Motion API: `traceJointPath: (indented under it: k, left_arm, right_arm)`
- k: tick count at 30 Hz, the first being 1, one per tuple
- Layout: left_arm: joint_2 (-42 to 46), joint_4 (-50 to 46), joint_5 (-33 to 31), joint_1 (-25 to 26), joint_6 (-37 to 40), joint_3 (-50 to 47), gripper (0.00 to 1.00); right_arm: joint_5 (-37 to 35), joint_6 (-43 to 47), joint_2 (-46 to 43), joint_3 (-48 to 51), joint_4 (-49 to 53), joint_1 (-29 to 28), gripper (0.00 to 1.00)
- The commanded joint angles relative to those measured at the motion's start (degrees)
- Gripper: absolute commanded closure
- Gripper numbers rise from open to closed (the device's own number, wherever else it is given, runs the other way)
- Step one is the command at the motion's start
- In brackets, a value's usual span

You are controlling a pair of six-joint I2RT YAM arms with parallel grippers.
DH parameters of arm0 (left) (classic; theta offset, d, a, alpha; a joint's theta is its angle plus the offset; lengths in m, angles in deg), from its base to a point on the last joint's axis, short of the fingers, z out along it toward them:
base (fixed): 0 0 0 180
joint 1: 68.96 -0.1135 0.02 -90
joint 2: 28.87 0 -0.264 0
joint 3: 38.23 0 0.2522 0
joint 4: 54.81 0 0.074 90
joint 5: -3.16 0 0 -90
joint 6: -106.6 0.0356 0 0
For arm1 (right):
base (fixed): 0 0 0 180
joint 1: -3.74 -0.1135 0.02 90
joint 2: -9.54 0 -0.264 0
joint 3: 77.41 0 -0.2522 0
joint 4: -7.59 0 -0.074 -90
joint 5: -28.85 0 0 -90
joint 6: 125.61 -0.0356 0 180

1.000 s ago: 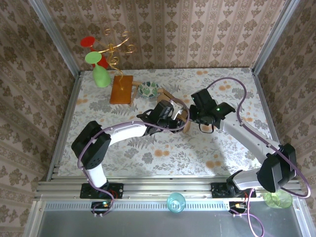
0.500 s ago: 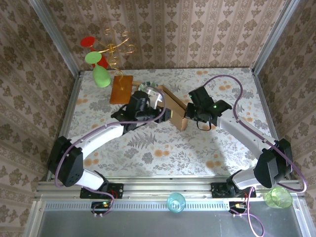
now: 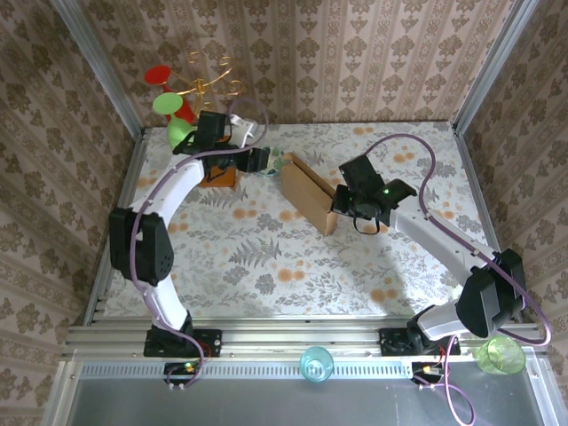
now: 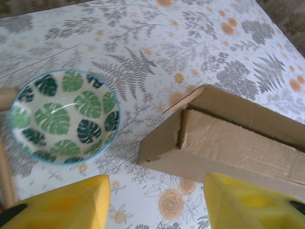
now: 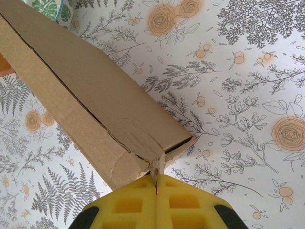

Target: Fold the paper box

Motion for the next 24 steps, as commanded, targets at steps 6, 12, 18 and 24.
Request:
traceJointPath:
  k: [6,12,18,24]
  left_arm:
    - [-8.14,-10.88,2.93,4.57,15.02,9.94,0.42]
    - [-10.93,-8.61,2.18,4.7,15.99,12.04,0.38]
    - [-14.26,-9.05,0.66,5.0,16.76,14.9,0.34]
    - [-15.38,-7.39,3.72,4.96,16.2,14.11,0.34]
  right_arm:
    - [0.85,0.56,2.11,-0.88,2.68,-0.56,1.0]
    - [0.93,0.75,1.99,-0.72,2.74,-0.43,1.0]
    - [1.3,0.72,2.07,-0.79,2.71,-0.45,1.0]
    - [1.59,0.82,2.2,-0.68,2.63,-0.34,1.0]
